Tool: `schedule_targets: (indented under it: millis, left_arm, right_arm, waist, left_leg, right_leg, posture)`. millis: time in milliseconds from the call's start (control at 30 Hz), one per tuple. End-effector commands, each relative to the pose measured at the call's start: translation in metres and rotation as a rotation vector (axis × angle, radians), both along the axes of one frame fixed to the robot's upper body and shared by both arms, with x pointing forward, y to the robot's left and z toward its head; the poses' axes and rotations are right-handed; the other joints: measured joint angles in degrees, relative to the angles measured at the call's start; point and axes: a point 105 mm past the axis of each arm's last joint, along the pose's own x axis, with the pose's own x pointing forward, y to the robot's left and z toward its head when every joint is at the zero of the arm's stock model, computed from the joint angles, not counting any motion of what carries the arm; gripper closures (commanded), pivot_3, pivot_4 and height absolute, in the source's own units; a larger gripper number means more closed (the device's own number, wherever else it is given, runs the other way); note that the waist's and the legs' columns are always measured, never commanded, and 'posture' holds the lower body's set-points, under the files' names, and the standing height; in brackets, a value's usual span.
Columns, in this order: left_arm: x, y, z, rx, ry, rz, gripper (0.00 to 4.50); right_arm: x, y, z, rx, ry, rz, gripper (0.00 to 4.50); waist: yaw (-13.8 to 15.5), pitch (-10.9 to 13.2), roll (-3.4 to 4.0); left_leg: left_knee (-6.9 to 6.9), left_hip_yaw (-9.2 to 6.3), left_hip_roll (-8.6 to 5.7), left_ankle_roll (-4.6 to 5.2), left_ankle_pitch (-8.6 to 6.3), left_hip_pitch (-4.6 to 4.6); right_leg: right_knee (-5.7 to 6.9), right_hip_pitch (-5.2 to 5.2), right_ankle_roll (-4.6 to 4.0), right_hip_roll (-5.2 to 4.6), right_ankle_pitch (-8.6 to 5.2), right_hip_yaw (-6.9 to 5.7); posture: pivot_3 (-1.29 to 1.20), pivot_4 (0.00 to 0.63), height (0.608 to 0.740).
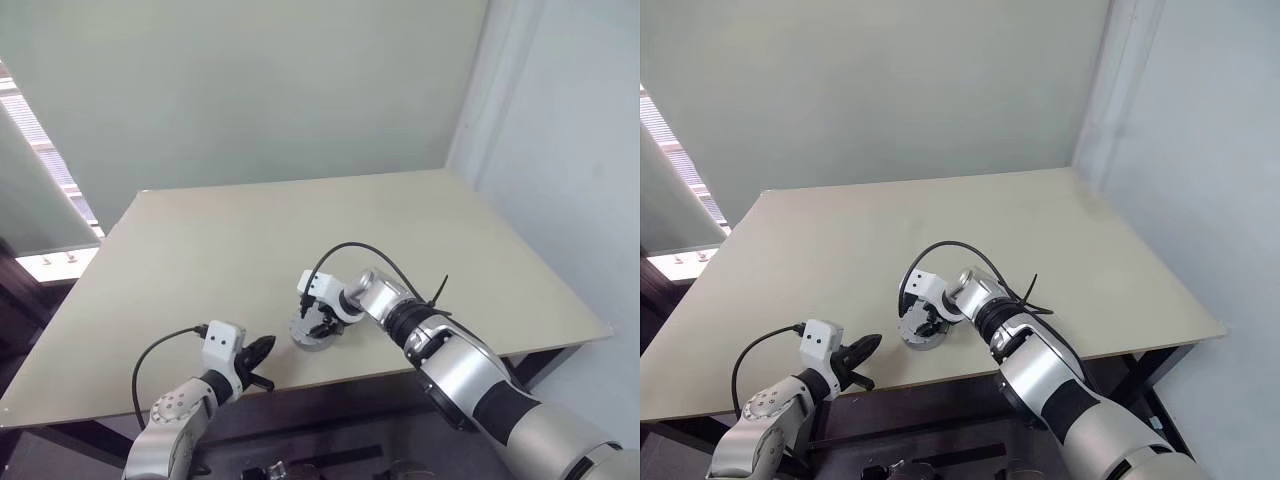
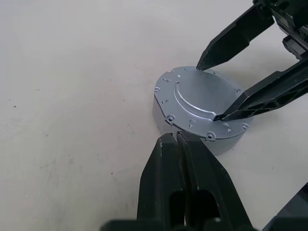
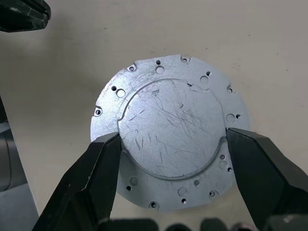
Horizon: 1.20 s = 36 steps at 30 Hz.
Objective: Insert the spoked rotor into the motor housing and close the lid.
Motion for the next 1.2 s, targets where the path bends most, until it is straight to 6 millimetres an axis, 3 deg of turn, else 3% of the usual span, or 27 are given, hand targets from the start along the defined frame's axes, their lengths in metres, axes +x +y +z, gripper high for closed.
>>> schedule_targets:
  millis: [33,233,533,900,1200]
  left_arm:
    - [0.006,0.001,0.011,0.008,-0.055,0.001,4.50]
    - [0.011,-0.002,0.012,0.013,-0.064,0.005,4.50]
    - [0.033,-0.024,0.016,0.010,-0.090,-0.045,4.50]
    - [0.045,-0.035,-0.016,0.061,0.014,-0.064,4.50]
    - [0.051,-0.042,-0.021,0.062,0.015,-0.088,4.50]
  right_arm:
    - [0.009,-0.010,0.000,-0.070,-0.055,-0.019,1.27]
    - [0.006,-0.013,-0.005,-0.086,-0.043,-0.008,1.27]
    - [0.006,-0.019,-0.008,-0.092,-0.022,-0.013,1.27]
    - [0.005,-0.020,-0.009,-0.087,-0.007,-0.019,1.27]
    - [0.007,-0.021,-0.006,-0.070,-0.009,-0.028,1.27]
  waist:
    - [0.0,0.0,0.01]
    - [0.0,0.0,0.02]
    - [0.0,0.0,0.04]
    - [0.0,0.0,0.05]
    - [0.1,-0.1,0.12]
  left_leg:
    - [0.03,-0.01,0.00,-0.01,0.00,0.00]
    - [0.20,-0.05,-0.03,-0.07,-0.04,0.02]
    - [0.35,-0.06,-0.07,-0.02,-0.01,0.00]
    - [0.35,-0.09,-0.09,0.00,0.00,-0.03]
    - [0.39,-0.14,-0.15,-0.01,-0.01,-0.04]
  right_leg:
    - [0.05,0.00,-0.06,0.00,-0.03,0.00]
    - [0.09,0.03,-0.10,0.00,-0.06,-0.02]
    - [0.11,0.10,-0.08,0.00,-0.05,-0.01]
    - [0.11,0.08,0.07,0.01,0.01,-0.01]
    - [0.11,0.11,0.07,-0.01,0.01,-0.02]
  posture:
    - [0.00,0.000,0.740]
    - [0.00,0.000,0.740]
    - [0.00,0.000,0.740]
    - [0.00,0.000,0.740]
    - [0.00,0.000,0.740]
